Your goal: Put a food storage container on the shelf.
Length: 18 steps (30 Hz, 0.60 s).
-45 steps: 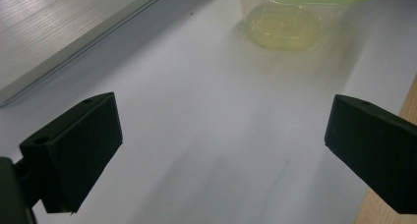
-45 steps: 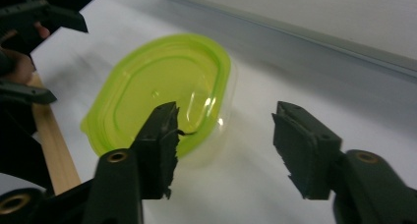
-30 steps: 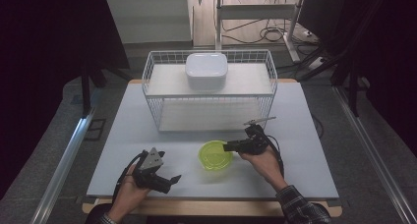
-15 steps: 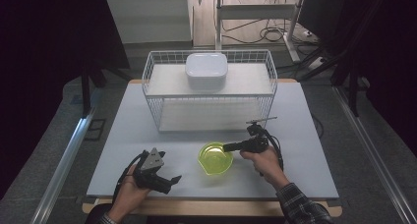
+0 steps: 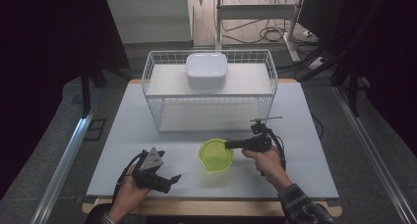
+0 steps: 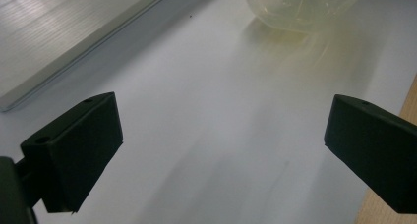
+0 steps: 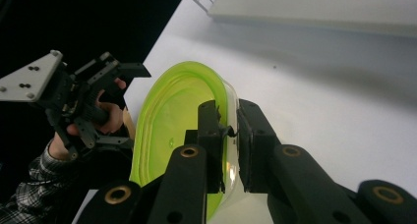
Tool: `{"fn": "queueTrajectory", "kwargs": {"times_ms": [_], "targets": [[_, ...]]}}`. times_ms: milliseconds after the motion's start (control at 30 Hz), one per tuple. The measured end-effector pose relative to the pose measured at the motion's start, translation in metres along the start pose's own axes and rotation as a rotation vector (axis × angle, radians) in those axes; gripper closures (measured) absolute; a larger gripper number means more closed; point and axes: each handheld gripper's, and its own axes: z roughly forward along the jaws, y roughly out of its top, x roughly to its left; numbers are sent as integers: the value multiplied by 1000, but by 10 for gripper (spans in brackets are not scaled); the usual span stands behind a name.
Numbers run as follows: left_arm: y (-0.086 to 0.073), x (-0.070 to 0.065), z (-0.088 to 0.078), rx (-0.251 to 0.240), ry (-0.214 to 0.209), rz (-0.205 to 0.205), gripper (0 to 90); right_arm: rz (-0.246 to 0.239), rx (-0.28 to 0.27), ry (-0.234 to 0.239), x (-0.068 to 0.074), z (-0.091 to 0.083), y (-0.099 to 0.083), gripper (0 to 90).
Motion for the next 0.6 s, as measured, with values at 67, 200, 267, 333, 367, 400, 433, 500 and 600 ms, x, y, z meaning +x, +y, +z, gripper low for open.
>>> {"fn": "queueTrajectory", "kwargs": {"times_ms": [67, 200, 267, 333, 367, 400, 433, 500, 600], "targets": [[0, 1, -1, -7, 2, -10, 8, -8, -13, 3, 4, -4, 1, 815], [-1, 3, -1, -10, 2, -23, 8, -23, -44, 4, 14, -15, 7, 814], [0, 2, -1, -8, 4, -19, 8, -32, -60, 2, 20, -21, 10, 814], [0, 2, -1, -10, 5, -18, 8, -39, -75, 3, 25, -25, 14, 815], [0, 2, -1, -11, 5, -18, 8, -40, -83, 6, 27, -28, 16, 815], [0, 2, -2, -12, 6, -19, 8, -43, -89, 7, 30, -30, 18, 815], [0, 2, -2, -12, 8, -17, 9, -47, -97, 10, 33, -33, 20, 815], [0, 3, -2, -12, 9, -19, 8, -55, -114, 10, 38, -37, 25, 815], [0, 2, -2, -13, 9, -18, 8, -75, -135, 5, 46, -44, 33, 814]]}}
